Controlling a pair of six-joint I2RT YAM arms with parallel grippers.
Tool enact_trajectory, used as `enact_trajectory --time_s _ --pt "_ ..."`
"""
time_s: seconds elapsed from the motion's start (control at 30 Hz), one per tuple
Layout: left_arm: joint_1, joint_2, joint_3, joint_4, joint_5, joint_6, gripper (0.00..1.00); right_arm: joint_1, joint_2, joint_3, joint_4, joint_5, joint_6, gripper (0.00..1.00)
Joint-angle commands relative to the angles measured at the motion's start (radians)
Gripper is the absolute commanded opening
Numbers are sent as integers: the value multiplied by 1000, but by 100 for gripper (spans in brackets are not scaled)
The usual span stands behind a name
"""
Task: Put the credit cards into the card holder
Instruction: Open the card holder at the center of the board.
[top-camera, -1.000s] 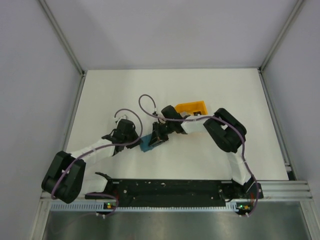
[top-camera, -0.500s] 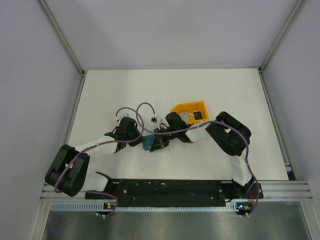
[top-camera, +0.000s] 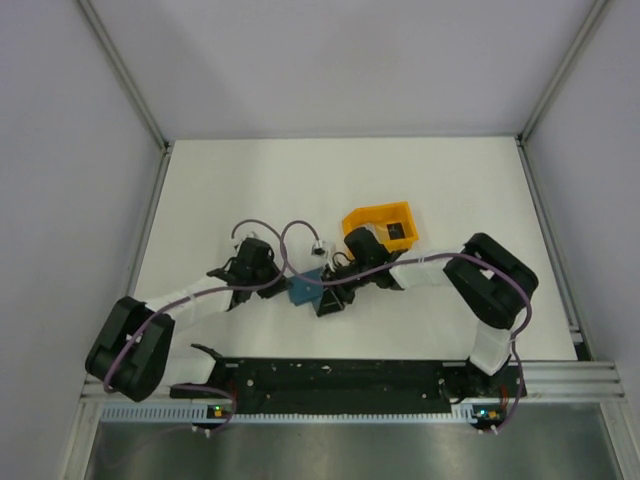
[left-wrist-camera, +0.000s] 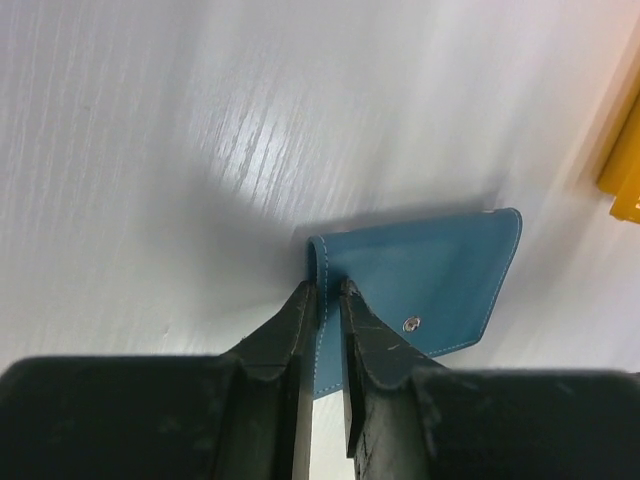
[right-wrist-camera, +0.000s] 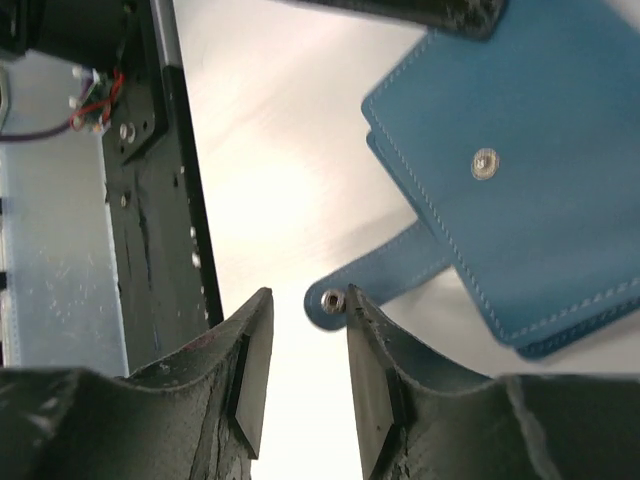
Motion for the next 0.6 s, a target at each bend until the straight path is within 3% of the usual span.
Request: enact_trajectory --time_s 0.0,0.17,0.37,0.47,0.57 --pt "-8 -58 -31 -191 -24 38 16 0 -39 -9 -207 -16 -134 36" --pt "-8 -146 9 -279 -80 72 19 -16 -123 -89 -219 82 -50 38" --pt "-8 -198 101 -284 -105 161 35 -30 -205 -76 -157 401 311 38" --pt "-6 -174 124 -210 -119 210 50 -27 -157 -37 -136 399 428 39" --pt "11 -108 111 -72 -69 247 60 -25 -117 -69 22 345 609 40"
